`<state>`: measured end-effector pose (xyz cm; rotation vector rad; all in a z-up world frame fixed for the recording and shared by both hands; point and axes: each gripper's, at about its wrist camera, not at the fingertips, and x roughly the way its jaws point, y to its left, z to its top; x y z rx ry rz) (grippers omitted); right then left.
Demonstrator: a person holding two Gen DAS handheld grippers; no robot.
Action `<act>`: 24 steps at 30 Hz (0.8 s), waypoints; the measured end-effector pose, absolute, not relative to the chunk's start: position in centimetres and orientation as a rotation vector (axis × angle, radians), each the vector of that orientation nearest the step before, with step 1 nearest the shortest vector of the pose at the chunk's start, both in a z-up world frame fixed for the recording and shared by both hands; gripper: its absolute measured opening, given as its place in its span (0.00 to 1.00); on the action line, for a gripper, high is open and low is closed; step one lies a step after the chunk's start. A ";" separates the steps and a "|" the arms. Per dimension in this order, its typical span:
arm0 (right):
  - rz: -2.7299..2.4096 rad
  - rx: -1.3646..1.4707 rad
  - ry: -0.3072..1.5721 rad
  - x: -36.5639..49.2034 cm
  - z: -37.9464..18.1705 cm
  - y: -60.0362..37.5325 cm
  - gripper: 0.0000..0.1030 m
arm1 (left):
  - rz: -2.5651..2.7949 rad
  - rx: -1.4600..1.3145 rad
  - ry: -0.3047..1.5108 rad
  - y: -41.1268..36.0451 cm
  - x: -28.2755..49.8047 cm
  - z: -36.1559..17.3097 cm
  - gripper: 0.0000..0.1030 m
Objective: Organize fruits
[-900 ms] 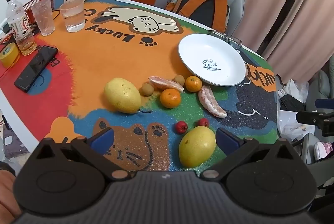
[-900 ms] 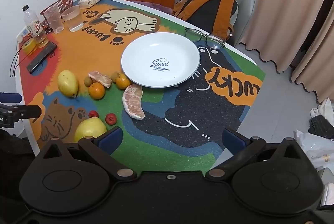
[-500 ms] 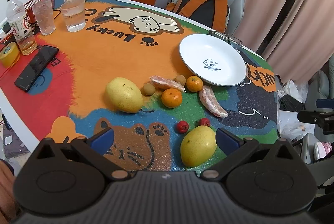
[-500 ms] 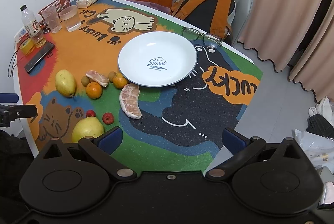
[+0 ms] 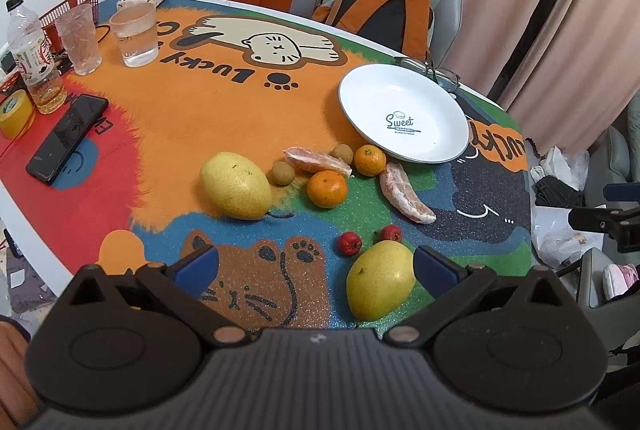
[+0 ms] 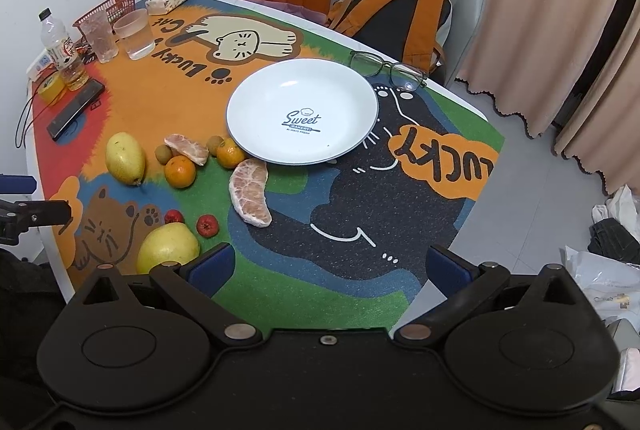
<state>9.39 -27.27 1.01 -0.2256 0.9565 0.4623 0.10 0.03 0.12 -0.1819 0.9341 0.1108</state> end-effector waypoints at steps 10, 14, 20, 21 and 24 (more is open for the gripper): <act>0.471 -0.229 0.968 9.5 0.7 -26.9 1.00 | 0.096 -0.199 0.962 0.2 0.2 -0.1 1.00; 0.481 -0.232 0.968 9.6 0.7 -26.9 1.00 | 0.090 -0.200 0.963 0.1 0.3 -0.4 1.00; 0.520 -0.225 0.979 9.9 0.4 -26.6 1.00 | 0.079 -0.208 0.980 -0.2 0.6 -1.0 0.99; 0.527 -0.227 0.980 9.8 0.3 -26.6 1.00 | 0.075 -0.214 0.979 -0.2 0.7 -1.1 0.99; 0.540 -0.245 0.968 9.7 0.0 -26.2 1.00 | 0.081 -0.229 0.997 -0.3 0.8 -1.5 0.99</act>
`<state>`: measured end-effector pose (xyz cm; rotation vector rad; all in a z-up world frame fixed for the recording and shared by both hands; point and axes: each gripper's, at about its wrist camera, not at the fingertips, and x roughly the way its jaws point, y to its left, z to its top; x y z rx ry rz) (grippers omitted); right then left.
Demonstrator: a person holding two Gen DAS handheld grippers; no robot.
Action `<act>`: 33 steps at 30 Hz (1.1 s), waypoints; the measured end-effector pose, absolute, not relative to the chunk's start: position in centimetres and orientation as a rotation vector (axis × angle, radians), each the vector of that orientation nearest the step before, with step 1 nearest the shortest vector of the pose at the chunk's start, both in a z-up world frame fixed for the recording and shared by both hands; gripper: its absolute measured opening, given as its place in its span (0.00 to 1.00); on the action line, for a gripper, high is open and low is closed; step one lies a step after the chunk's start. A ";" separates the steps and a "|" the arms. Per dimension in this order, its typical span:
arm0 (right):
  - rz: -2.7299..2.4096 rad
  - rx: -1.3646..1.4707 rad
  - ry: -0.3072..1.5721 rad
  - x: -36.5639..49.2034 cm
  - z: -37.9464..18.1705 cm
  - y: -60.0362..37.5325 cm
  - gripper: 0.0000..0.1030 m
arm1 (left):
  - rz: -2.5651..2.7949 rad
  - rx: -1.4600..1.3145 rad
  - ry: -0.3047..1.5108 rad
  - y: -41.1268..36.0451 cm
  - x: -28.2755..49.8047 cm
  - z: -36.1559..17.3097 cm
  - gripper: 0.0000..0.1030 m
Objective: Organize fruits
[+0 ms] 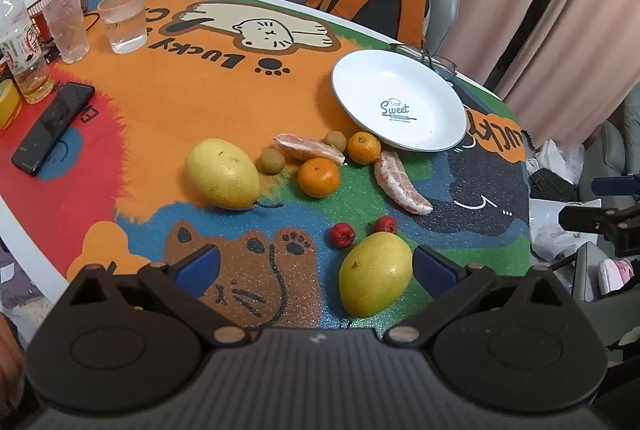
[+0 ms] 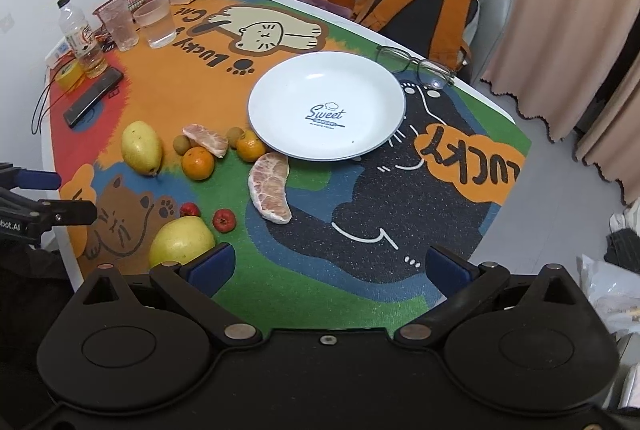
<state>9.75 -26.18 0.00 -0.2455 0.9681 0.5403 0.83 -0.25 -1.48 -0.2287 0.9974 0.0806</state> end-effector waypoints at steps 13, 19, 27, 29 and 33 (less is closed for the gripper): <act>0.628 -0.265 1.000 10.5 -1.8 -24.2 0.83 | 0.042 -0.271 1.043 0.0 1.9 -3.4 0.91; 0.665 -0.275 1.018 11.3 -2.8 -23.0 0.71 | 0.012 -0.267 1.052 -0.2 2.5 -4.6 0.89; 0.699 -0.262 1.049 12.7 -4.3 -21.9 0.67 | -0.062 -0.174 1.042 -2.2 2.8 -5.9 0.86; 0.703 -0.268 1.054 13.0 -4.6 -21.5 0.67 | -0.096 -0.172 1.033 -2.8 2.9 -6.2 0.86; 0.719 -0.279 1.059 13.6 -5.0 -20.9 0.65 | -0.128 -0.150 1.040 -3.8 3.4 -7.2 0.86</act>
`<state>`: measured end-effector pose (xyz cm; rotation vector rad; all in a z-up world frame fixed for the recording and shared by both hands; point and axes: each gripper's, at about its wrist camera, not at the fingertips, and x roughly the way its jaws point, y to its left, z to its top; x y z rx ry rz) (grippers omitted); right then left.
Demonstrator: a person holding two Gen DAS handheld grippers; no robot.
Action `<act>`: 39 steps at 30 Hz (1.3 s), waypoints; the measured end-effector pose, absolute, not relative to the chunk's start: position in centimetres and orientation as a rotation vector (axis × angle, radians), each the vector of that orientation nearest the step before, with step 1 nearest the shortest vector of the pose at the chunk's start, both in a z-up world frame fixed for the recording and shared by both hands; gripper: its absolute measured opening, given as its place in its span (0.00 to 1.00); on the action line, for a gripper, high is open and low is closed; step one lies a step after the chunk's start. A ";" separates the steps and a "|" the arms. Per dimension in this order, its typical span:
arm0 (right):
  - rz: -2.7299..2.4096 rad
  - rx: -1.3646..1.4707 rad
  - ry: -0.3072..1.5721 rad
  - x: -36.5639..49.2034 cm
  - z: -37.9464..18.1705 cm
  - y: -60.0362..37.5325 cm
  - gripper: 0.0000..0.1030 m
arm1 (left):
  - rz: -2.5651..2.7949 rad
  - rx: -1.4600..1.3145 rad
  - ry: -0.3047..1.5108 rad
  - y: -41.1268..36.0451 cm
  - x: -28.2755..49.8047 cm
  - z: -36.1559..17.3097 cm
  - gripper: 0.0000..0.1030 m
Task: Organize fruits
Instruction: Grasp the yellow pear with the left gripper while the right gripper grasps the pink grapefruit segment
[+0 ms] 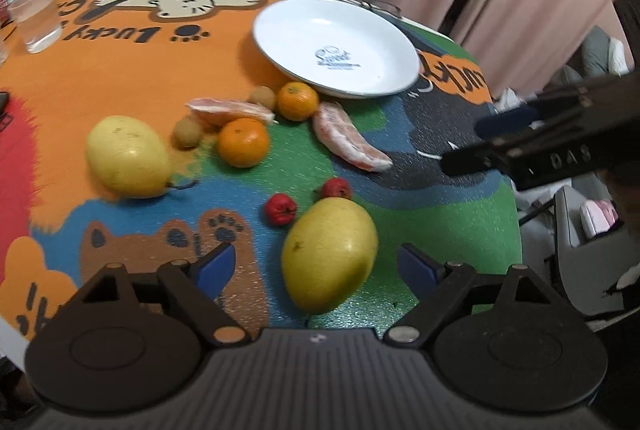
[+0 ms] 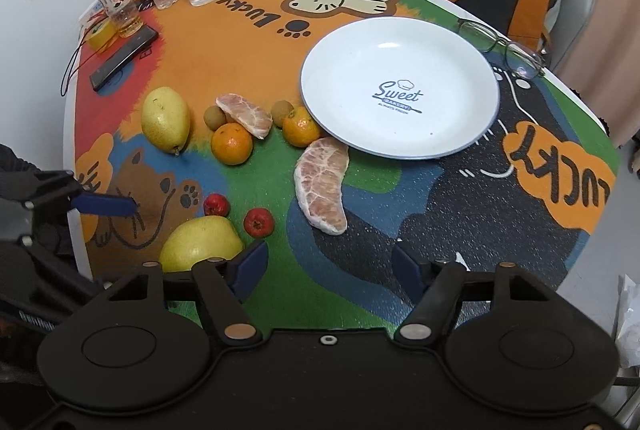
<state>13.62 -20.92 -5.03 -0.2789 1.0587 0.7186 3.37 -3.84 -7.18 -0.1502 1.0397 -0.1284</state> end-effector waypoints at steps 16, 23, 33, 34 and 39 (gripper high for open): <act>0.730 -0.292 1.089 15.3 -6.9 -19.5 0.63 | -0.160 -0.094 1.080 -5.4 5.1 -9.7 0.81; 0.750 -0.285 1.081 16.1 -8.0 -18.4 0.60 | -0.180 -0.083 1.104 -5.9 5.6 -10.5 0.78; 0.770 -0.269 1.076 17.4 -9.5 -17.1 0.58 | -0.183 -0.071 1.121 -6.6 6.1 -11.3 0.74; 0.772 -0.273 1.072 17.4 -9.6 -17.0 0.58 | -0.179 -0.066 1.123 -6.7 6.1 -11.4 0.73; 0.779 -0.288 1.074 17.9 -10.3 -16.1 0.55 | -0.169 -0.073 1.141 -6.5 6.4 -11.8 0.70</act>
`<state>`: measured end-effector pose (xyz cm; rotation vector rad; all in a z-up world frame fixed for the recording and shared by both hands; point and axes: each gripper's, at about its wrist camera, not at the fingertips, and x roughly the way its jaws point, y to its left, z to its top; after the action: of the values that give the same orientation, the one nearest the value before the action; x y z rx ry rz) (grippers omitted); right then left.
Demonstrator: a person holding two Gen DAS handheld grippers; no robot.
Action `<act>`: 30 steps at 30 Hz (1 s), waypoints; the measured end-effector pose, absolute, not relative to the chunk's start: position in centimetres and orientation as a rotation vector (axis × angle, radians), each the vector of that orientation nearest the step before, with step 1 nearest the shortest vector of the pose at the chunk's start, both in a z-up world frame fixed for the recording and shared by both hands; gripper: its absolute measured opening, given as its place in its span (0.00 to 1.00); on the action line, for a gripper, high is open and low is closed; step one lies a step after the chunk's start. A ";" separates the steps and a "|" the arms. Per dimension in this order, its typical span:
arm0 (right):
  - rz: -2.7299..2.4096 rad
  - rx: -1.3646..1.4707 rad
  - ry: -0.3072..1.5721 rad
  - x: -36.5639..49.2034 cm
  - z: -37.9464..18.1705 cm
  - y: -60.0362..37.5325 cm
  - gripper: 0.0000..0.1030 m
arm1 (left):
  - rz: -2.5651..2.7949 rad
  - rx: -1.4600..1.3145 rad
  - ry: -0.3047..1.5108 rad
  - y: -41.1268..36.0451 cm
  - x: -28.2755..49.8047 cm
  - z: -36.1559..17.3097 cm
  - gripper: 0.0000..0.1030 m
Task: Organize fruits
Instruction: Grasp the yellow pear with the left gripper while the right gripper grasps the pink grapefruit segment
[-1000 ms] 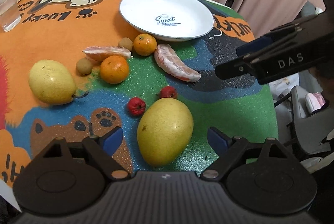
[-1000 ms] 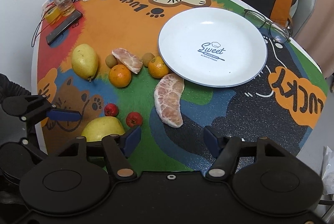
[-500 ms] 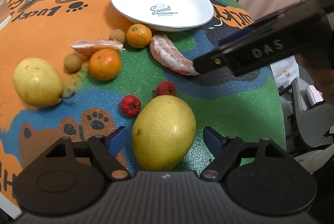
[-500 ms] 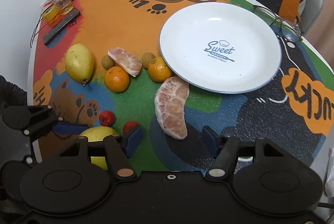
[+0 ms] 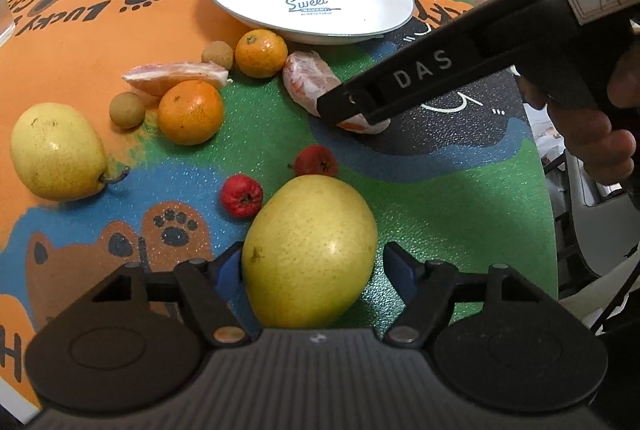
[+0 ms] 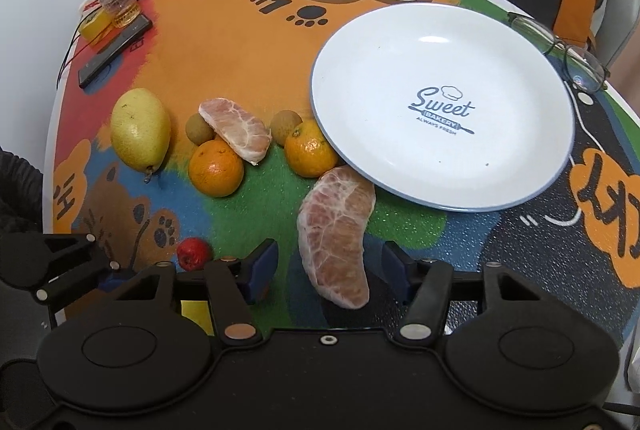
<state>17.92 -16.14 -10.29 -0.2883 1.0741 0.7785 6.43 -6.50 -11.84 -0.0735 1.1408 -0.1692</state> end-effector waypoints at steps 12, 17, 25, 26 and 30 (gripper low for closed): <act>0.768 -0.340 1.080 18.5 -11.3 -14.4 0.54 | -0.164 -0.038 1.137 -7.0 6.3 -11.8 0.68; 0.765 -0.357 1.084 18.5 -11.6 -14.1 0.50 | -0.153 -0.039 1.135 -6.8 6.2 -11.7 0.63; 0.760 -0.374 1.082 18.6 -11.5 -13.8 0.47 | -0.151 -0.035 1.134 -6.8 6.2 -11.7 0.63; 0.759 -0.379 1.081 18.6 -11.5 -13.7 0.46 | -0.152 -0.035 1.134 -6.8 6.2 -11.7 0.63; 0.764 -0.386 1.076 18.6 -11.4 -13.7 0.41 | -0.151 -0.038 1.135 -6.8 6.2 -11.7 0.63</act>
<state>18.56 -13.68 -11.43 -0.3863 1.0761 0.7643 6.23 -6.76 -11.69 -0.0376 1.1347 -0.1510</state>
